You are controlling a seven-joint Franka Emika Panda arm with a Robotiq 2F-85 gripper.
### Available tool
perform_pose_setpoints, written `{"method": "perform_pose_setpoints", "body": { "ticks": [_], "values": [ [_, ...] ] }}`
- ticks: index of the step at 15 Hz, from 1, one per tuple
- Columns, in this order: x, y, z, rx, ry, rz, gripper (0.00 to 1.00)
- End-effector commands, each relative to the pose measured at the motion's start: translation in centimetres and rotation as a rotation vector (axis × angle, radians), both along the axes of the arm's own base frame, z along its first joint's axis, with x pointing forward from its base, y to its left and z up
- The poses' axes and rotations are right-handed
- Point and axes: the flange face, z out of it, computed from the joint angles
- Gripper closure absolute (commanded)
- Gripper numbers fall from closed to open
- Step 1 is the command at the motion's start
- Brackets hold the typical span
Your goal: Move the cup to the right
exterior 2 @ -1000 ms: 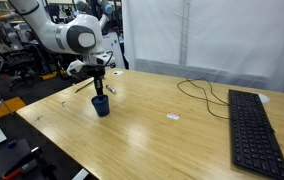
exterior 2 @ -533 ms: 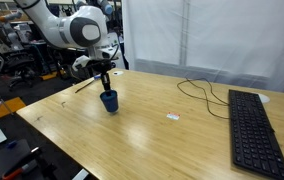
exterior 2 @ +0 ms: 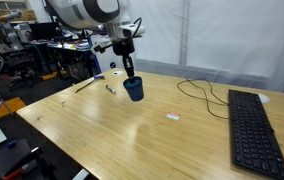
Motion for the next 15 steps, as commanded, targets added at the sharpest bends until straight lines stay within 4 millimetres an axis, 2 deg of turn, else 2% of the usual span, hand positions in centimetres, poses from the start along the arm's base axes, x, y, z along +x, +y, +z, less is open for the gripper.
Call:
{"method": "perform_pose_setpoints", "body": {
  "ticks": [1,5,9,12,15],
  "values": [
    [1.1,-1.1,0.8,0.012,0.03,-0.011,0.99],
    [2.8,-1.9,0.4,0.103,0.095,-0.009,0.99],
    [4.8,-3.9,-1.1,0.156,0.174,-0.028,0.99],
    [5.7,-4.8,-2.7,0.145,0.191,-0.036,0.99],
    [6.1,-4.2,-4.8,0.141,0.205,-0.033,0.99]
  ]
}}
